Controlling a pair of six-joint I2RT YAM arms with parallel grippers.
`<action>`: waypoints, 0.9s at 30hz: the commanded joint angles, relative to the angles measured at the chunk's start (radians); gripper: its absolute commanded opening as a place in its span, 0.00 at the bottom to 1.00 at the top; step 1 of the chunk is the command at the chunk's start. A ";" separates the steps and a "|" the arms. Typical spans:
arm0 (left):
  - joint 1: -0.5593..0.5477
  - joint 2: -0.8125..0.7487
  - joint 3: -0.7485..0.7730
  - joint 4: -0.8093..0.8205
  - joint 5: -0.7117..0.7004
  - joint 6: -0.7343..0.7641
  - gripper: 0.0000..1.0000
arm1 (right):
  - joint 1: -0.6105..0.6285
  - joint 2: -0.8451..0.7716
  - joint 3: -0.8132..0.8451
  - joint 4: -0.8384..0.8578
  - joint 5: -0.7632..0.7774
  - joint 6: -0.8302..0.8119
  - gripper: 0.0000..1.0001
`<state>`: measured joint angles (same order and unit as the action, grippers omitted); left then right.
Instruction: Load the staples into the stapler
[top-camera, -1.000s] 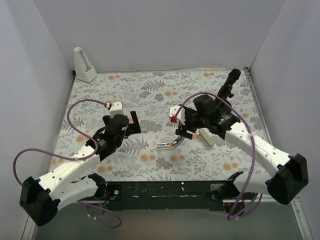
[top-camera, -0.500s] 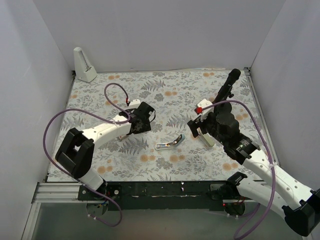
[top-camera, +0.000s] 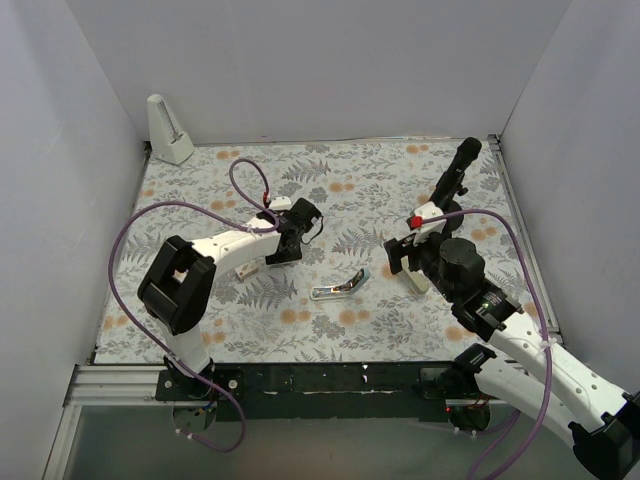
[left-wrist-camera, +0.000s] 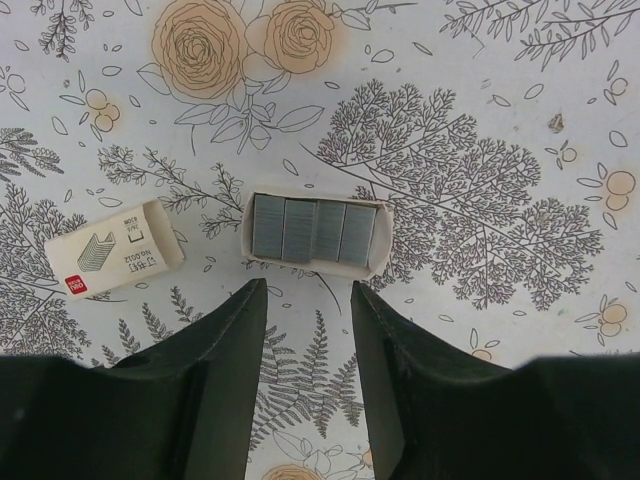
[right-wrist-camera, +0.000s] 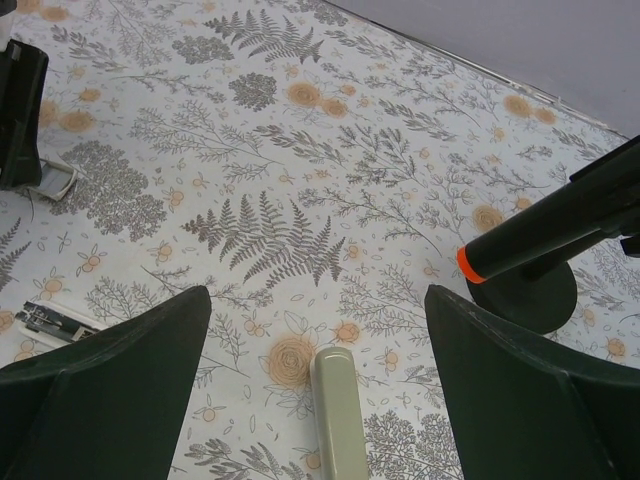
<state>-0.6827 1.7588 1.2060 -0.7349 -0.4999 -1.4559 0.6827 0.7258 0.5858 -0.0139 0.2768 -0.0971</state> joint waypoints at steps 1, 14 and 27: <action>0.003 0.005 0.029 -0.002 -0.043 -0.003 0.38 | 0.002 -0.022 0.000 0.068 0.038 0.023 0.96; 0.032 0.034 0.017 0.069 -0.011 0.017 0.36 | 0.002 -0.019 0.000 0.058 0.047 0.023 0.96; 0.045 0.054 0.007 0.092 0.035 0.031 0.36 | 0.001 -0.006 0.006 0.051 0.041 0.025 0.96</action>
<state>-0.6441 1.8118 1.2064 -0.6548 -0.4778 -1.4292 0.6827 0.7219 0.5850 -0.0006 0.3084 -0.0814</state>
